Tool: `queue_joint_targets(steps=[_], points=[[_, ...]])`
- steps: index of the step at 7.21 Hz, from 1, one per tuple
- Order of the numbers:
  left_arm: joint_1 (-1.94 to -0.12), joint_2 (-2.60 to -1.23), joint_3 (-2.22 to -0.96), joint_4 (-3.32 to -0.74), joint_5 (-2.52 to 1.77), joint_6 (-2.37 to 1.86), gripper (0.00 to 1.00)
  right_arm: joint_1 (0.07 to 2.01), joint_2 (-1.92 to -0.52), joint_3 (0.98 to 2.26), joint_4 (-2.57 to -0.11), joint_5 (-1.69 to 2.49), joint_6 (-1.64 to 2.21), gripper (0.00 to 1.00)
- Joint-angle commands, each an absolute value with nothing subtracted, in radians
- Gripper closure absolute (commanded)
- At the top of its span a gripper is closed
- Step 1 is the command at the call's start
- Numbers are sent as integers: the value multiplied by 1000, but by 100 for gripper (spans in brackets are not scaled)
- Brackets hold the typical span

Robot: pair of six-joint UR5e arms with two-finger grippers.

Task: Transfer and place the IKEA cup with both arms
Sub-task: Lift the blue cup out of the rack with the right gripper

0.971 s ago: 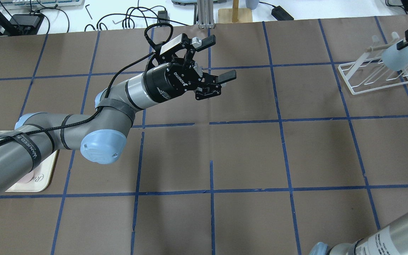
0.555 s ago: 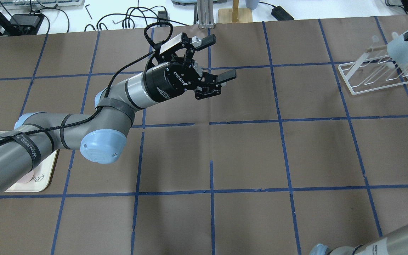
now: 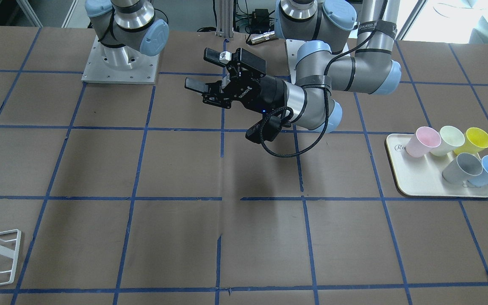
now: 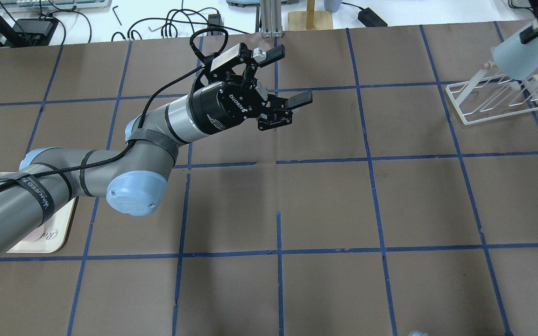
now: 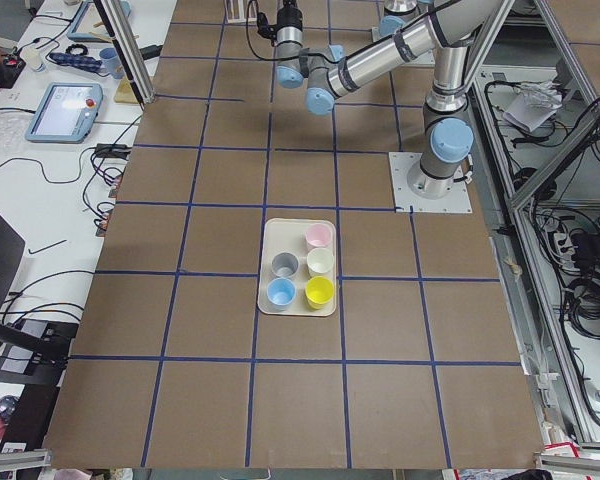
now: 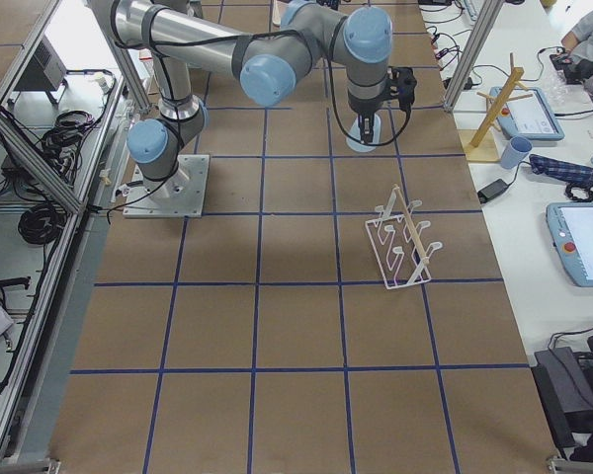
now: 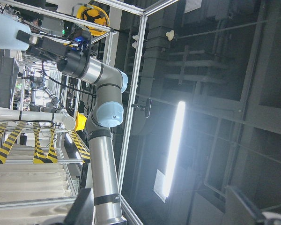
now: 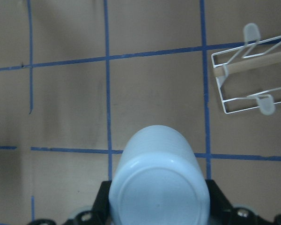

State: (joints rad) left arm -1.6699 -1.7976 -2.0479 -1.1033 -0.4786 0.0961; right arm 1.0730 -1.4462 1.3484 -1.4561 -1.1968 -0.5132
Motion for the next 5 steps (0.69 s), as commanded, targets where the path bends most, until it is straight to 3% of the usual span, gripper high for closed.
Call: queue_joint_targets(steps=[1, 5], points=[[-1671, -1798, -2048, -1103, -479, 97, 0, 1185, -1502, 1350, -1346, -1062, -515, 83], [-1671, -1798, -2048, -1095, -479, 97, 0, 1365, -1534, 1364, -1272, -841, -517, 85]])
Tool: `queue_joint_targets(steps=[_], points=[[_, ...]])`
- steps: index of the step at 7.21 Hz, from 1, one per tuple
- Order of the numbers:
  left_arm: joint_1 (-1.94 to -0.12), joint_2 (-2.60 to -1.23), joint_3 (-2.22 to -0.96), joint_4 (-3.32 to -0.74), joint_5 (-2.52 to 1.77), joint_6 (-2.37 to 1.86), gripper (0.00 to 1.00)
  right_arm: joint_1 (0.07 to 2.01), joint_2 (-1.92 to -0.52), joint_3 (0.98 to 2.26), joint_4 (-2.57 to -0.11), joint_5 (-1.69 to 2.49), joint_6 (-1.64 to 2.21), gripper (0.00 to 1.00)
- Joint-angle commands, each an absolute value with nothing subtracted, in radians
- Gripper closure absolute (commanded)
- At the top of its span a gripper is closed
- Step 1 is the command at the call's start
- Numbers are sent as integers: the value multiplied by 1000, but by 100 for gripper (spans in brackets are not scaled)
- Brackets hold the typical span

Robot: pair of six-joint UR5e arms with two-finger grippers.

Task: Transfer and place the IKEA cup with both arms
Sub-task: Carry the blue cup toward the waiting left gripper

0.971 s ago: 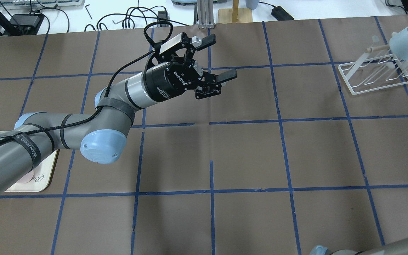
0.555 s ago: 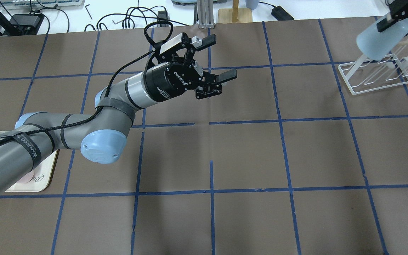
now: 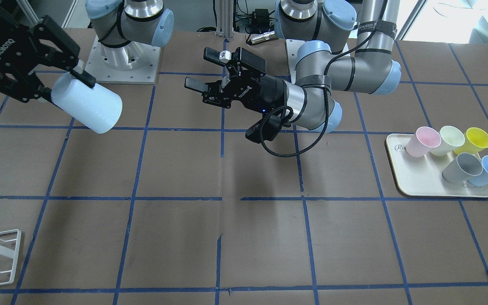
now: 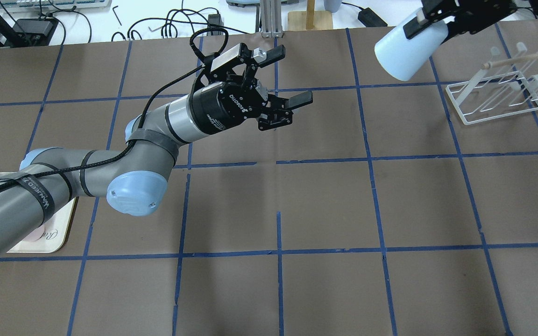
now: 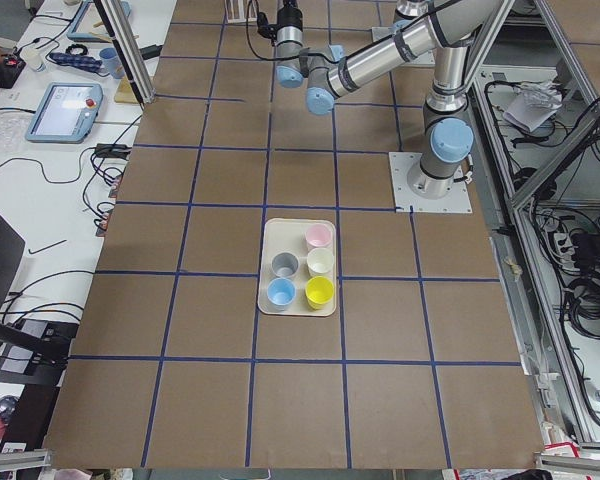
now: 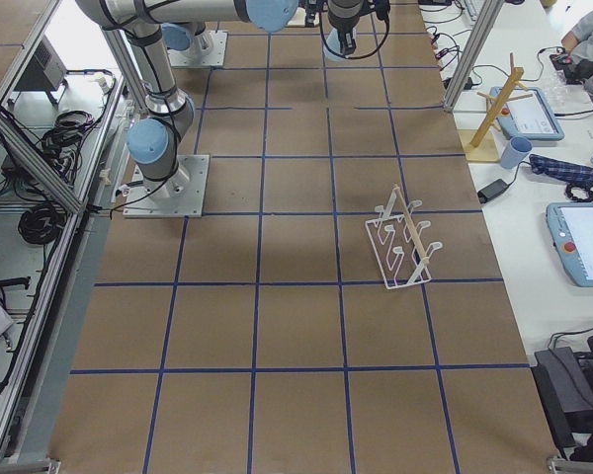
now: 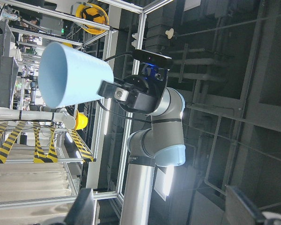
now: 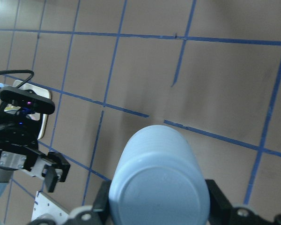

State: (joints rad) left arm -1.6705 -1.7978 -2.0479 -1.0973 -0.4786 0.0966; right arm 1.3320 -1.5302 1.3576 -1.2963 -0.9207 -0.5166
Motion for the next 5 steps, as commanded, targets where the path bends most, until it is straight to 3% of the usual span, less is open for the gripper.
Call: queue_joint_targets(steps=[1, 5], points=[[-1669, -1798, -2049, -1095, -479, 97, 0, 1368, -1534, 1370, -1256, -791, -528, 87], [-1671, -1799, -2049, -1094, -479, 97, 0, 1390, -1546, 1400, -1180, -709, -523, 88]])
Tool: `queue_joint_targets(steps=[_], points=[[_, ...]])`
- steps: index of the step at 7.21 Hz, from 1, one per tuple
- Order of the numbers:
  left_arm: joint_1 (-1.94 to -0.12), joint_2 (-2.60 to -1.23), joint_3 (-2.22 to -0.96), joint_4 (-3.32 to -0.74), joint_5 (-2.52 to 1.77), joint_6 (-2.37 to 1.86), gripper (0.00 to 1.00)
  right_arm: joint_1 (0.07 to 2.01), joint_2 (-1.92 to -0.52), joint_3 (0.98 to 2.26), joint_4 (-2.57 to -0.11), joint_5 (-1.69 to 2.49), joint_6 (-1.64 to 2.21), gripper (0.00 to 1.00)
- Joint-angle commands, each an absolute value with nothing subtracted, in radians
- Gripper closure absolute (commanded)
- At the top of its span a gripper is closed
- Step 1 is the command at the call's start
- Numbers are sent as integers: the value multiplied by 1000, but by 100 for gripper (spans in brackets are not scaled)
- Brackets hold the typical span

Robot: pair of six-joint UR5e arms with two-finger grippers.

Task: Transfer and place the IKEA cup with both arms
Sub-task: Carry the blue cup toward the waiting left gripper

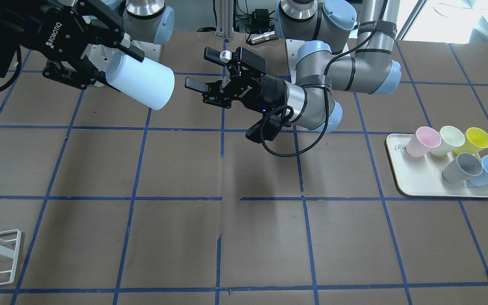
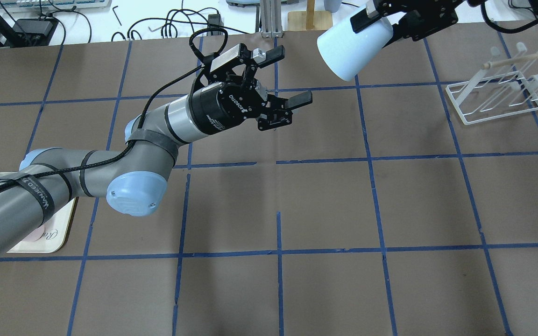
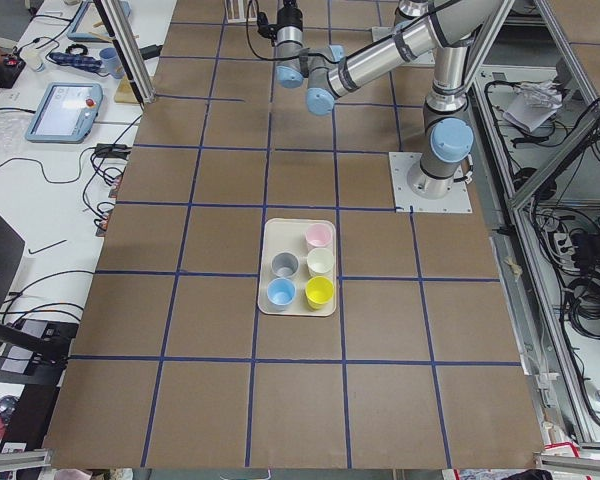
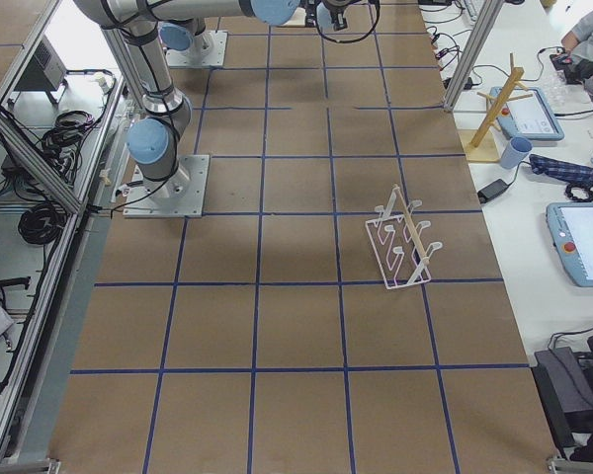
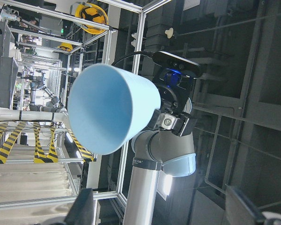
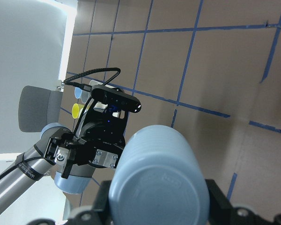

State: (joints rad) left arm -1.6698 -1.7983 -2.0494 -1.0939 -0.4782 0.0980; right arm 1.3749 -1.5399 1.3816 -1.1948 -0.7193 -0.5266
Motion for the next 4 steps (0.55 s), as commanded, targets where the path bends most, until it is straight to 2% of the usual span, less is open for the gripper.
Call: queue_joint_targets(steps=[1, 4], points=[[-1672, -1798, -2048, -1086, -479, 97, 0, 1428, -1555, 1422, -1180, -709, -517, 88], [-1672, -1798, -2048, -1048, -538, 92, 0, 1447, -1581, 1477, -1181, -719, -517, 88]])
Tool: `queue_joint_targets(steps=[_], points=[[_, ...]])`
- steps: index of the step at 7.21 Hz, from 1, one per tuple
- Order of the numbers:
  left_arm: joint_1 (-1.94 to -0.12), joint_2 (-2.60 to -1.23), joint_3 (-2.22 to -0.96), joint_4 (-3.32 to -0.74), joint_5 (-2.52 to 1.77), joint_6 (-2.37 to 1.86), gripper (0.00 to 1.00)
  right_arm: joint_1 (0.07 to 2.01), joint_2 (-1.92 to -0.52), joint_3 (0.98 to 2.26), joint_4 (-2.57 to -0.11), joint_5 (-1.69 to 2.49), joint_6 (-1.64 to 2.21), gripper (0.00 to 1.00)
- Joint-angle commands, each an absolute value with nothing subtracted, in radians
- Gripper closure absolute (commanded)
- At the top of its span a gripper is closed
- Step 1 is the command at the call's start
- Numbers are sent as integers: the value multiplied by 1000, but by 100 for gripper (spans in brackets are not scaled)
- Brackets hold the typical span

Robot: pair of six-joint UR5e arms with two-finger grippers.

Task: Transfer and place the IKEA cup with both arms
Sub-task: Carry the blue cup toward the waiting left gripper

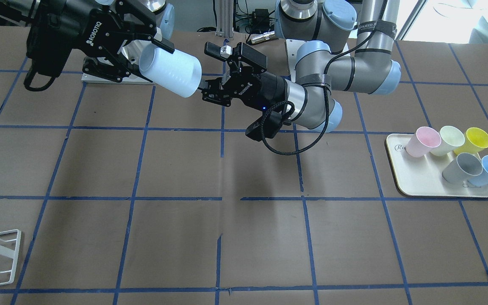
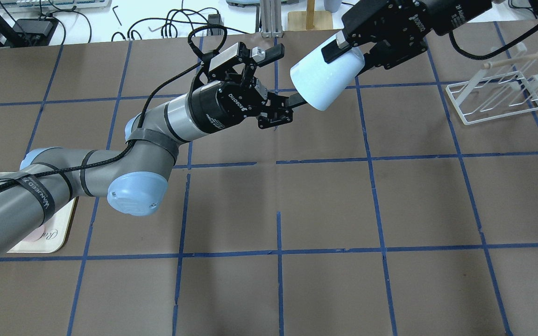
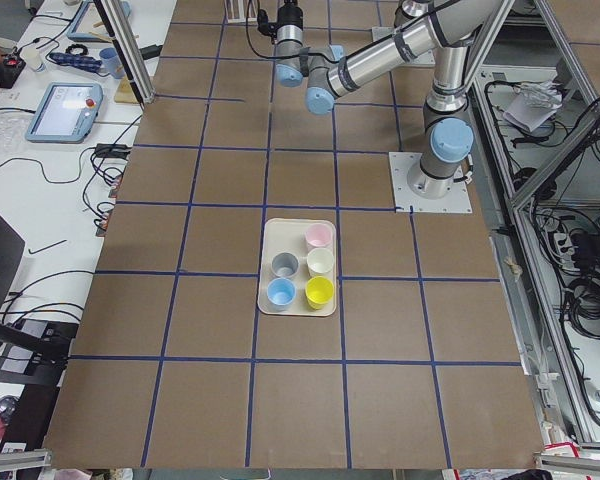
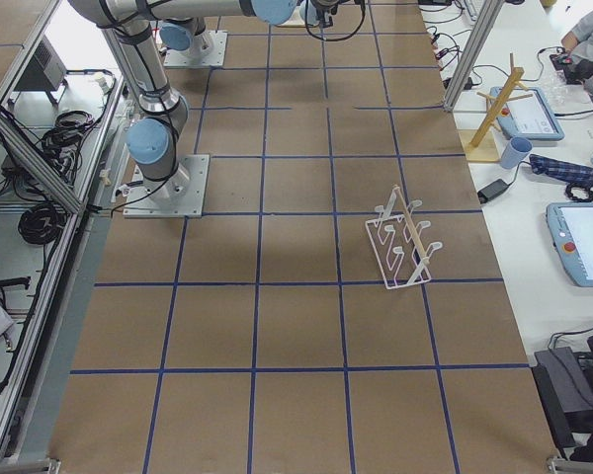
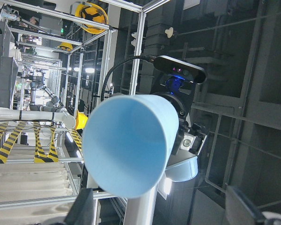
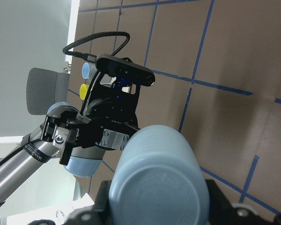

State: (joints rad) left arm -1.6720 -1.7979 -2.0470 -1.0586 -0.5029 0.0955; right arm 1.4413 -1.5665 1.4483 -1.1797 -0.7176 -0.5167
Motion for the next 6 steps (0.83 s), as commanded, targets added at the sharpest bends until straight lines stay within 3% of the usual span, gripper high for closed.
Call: queue_joint_targets(steps=[1, 4, 5, 6], points=[[-1672, -1798, -2048, -1042, -540, 84, 0, 1447, -1586, 1508, -1192, -712, -512, 87], [-1703, -1799, -2046, -1020, -540, 87, 0, 1451, -1605, 1511, -1192, -706, -503, 80], [-1704, -1799, -2046, -1020, -540, 86, 0, 1457, -1605, 1514, -1189, -706, -503, 69], [-1704, -1798, -2046, -1020, -534, 84, 0, 1460, -1602, 1517, -1189, -704, -503, 1]])
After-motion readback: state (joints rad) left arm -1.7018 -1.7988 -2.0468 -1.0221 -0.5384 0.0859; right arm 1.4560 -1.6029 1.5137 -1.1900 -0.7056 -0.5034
